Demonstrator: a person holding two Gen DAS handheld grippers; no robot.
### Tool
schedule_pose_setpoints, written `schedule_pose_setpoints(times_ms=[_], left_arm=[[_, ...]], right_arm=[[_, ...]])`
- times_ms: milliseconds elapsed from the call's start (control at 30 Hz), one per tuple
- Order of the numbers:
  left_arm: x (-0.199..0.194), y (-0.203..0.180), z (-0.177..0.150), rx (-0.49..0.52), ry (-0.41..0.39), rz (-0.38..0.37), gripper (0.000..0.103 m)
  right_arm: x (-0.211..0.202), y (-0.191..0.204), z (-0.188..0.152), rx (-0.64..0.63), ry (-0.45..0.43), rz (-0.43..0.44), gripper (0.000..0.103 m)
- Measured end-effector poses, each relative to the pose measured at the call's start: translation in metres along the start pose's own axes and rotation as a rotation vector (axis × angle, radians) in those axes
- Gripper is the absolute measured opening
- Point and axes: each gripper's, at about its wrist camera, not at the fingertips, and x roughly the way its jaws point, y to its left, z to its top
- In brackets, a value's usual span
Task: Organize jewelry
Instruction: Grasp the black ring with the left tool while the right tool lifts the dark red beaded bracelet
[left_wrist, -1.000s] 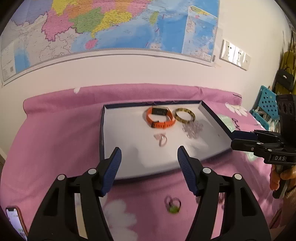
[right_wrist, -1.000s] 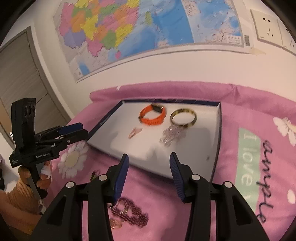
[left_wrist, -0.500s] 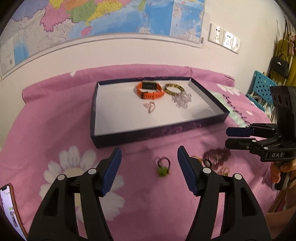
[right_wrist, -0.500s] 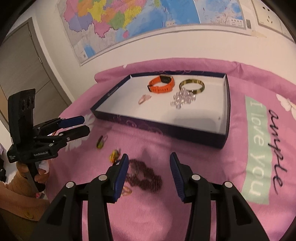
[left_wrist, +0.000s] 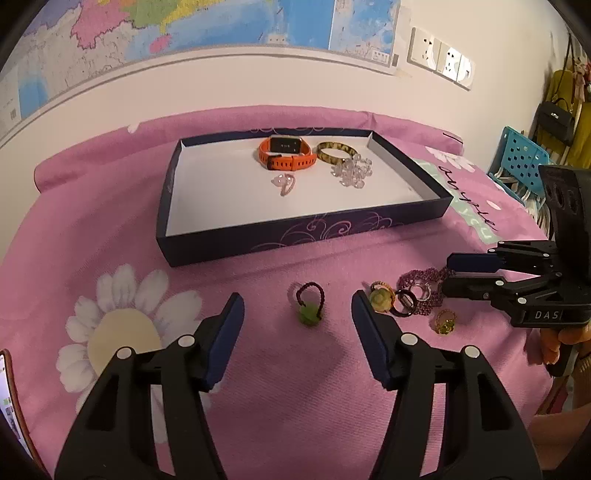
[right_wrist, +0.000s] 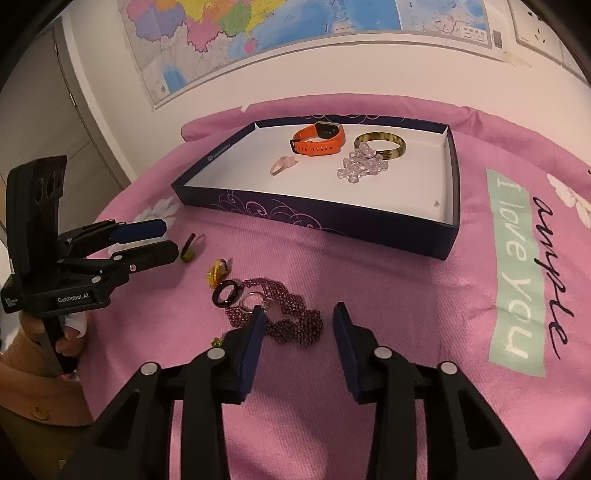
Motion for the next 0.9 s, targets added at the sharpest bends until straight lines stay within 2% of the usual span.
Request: schedule_pose_setpoints(times_ms=[200,400,700,900], left_arm=[[0.005,-0.001,0.000,-0.001,0.020,-0.017,0.055],[0.008,-0.004,0.000,0.000,0.033,-0.025,0.049],[0.010,-0.010,-0.001,0.015,0.044,-0.037,0.042],[0.007,-0.013,-0.001,0.023,0.032,-0.045,0.042]], right_arm=[[0.001,0.001,-0.001,-0.008,0.006,-0.008,0.012],[-0.003,0.000,0.000,0.001,-0.011,0.013,0.009],[-0.025,0.002,0.012,0.026,-0.086,0.083,0.008],[-0.039,0.009,0.022,0.011,-0.130,0.102,0.008]])
